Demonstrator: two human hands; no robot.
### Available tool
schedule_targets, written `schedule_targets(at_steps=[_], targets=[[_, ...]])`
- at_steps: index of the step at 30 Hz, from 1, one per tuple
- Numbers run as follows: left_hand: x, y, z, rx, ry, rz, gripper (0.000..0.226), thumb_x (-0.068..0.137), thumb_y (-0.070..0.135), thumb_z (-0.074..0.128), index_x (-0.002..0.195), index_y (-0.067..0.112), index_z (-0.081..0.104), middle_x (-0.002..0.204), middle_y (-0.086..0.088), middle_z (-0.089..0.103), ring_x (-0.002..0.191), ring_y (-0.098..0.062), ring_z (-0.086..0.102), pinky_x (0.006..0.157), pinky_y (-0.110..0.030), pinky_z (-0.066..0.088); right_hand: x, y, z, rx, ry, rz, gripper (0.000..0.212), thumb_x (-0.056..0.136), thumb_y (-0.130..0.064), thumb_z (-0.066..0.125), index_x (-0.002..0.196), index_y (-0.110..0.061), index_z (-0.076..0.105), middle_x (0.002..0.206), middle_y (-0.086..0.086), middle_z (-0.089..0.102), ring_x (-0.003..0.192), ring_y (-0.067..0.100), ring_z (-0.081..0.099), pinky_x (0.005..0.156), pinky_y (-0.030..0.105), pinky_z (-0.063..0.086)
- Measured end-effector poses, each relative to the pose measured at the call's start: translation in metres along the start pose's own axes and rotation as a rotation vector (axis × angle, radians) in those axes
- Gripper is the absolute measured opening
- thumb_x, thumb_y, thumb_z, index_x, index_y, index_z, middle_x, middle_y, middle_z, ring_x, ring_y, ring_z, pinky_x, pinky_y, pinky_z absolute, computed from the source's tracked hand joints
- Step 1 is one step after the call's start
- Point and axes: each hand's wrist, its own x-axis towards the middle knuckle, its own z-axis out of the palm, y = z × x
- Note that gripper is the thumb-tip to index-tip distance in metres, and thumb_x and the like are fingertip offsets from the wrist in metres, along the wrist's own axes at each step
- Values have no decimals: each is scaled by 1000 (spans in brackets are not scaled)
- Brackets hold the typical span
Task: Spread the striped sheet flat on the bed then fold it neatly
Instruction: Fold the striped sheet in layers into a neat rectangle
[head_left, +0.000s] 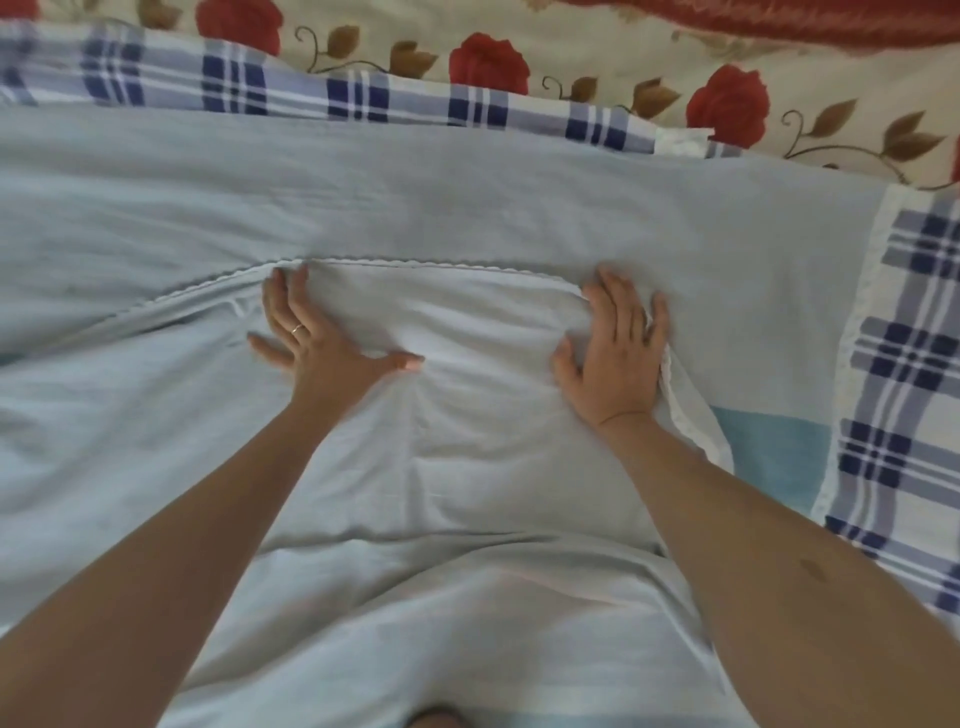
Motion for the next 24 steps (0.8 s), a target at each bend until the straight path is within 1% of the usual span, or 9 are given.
schedule_targets(at_steps=[3,5,7,9,11,16,20,22,24], targets=[[2,-3,3,-28,102,-22,133,50,59,82,151,17,6,156,-11,-2,145,-28,3,110,-56,1,1,1,1,18,34,-13,52,76,-33,53,122,-9,48,142,11,45,132,24,38,115,48,14],[7,-4,-5,2,212,-71,89,73,52,73,146,31,26,156,-11,-1,139,-31,16,108,-53,17,-2,1,2,31,71,-27,46,77,-30,53,117,-8,48,139,13,48,130,25,39,115,48,16],[17,-6,-19,53,270,-60,41,88,31,62,126,23,49,154,-8,11,129,-33,31,92,-48,36,-3,1,3,24,101,-23,41,79,-26,53,115,-6,49,135,15,50,128,25,41,115,47,18],[24,-9,-35,99,264,3,16,93,14,51,109,12,53,137,-7,39,103,-33,51,70,-41,39,-5,-1,4,6,109,-5,39,82,-25,50,116,-6,50,133,15,52,124,27,44,112,46,22],[24,-7,-48,103,266,52,11,95,9,43,103,11,50,111,-13,53,78,-31,49,63,-38,34,-6,-3,3,-14,98,22,40,86,-26,45,120,-7,50,131,15,53,119,29,46,107,45,25],[23,5,-58,-1,287,84,6,93,10,40,97,12,44,89,-11,51,73,-30,45,63,-35,31,-4,-5,-2,-39,73,49,41,88,-26,40,125,-11,49,129,13,53,117,26,43,101,44,27],[36,11,-57,-197,148,68,11,93,6,46,103,4,51,98,-19,55,85,-32,51,68,-31,32,-2,-10,-10,-41,34,57,26,88,-25,42,110,-18,56,123,10,57,111,24,45,94,41,29],[40,17,-59,-224,70,53,20,91,10,56,109,2,59,110,-22,55,100,-33,53,77,-28,37,-5,-10,-21,-28,64,226,22,86,-27,47,98,-17,62,109,9,62,101,26,50,90,38,29],[40,22,-61,-229,42,51,22,88,15,62,104,2,66,108,-26,56,104,-35,53,85,-32,40,-15,0,-39,-16,67,426,19,84,-27,51,91,-14,63,97,11,61,91,31,54,84,38,28]])
